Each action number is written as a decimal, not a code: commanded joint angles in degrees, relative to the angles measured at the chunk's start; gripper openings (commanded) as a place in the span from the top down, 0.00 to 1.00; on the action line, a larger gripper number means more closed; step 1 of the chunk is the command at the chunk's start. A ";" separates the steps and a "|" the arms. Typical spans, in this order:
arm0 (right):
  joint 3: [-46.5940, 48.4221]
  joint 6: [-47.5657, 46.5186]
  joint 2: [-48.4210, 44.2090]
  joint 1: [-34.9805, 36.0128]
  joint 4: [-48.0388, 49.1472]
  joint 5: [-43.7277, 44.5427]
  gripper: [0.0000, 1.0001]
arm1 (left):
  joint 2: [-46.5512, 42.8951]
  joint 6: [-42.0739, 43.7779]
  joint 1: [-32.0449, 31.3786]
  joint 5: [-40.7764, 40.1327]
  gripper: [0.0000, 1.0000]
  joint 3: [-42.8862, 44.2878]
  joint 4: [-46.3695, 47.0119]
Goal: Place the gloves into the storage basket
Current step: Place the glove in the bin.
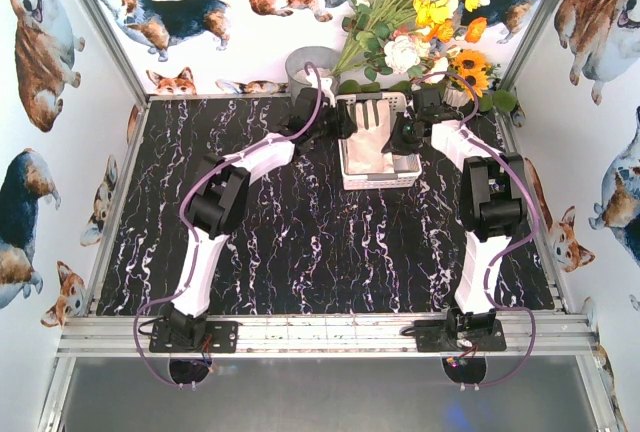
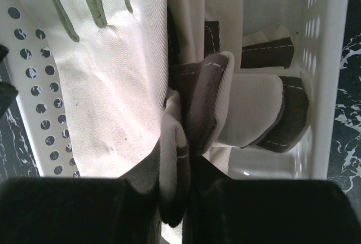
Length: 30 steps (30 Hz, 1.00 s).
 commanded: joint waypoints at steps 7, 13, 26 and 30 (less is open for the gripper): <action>3.41 -2.90 2.25 -0.22 -0.63 -2.48 1.00 | -14.95 3.28 -0.85 -3.14 0.46 -9.01 1.97; 5.11 -3.82 2.41 -0.05 -0.87 -4.68 1.00 | -25.02 3.60 -0.85 -7.40 0.45 -20.48 2.73; 7.26 -6.23 2.88 0.57 -3.28 -4.94 0.87 | -36.12 4.25 -0.85 -11.80 0.43 -29.60 -1.76; 7.50 -6.61 -0.42 0.57 -4.13 -4.27 0.66 | -40.07 5.06 -0.85 -14.10 0.42 -31.74 -3.52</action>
